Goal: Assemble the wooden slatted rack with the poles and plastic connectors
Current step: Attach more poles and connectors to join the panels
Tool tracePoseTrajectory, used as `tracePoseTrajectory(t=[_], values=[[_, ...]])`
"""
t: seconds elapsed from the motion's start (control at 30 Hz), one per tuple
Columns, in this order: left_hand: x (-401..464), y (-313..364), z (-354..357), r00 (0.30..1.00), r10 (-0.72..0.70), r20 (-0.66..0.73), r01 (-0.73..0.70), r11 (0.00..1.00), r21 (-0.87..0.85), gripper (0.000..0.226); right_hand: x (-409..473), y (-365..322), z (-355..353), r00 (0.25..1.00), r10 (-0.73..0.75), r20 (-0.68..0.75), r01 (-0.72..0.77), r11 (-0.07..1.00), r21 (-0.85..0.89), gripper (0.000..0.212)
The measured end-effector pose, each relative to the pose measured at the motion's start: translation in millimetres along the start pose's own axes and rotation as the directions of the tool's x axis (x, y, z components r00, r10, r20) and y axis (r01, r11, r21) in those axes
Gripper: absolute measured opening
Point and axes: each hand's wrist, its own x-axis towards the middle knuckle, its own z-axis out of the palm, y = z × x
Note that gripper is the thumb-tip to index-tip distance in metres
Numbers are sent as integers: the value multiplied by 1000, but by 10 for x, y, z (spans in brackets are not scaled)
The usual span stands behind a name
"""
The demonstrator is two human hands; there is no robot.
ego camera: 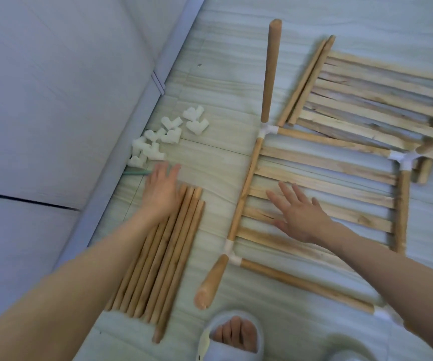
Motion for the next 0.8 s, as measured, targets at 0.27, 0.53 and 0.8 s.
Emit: tracePoseTrajectory(t=[0.27,0.53,0.8], values=[[748,-260,-131,978,-200,-60,208,958,199,43,31,15,279,999,31,13,-30,995,-95,75],[649,-248,-207,985,-139,-103,137,990,-30,29,39,62,180,996,24,88,-28,999,46,68],[-211,429,-978,971,84,-222,-187,848,-495,24,-669,-393,-547,963,47,-266,101,851,516,42]])
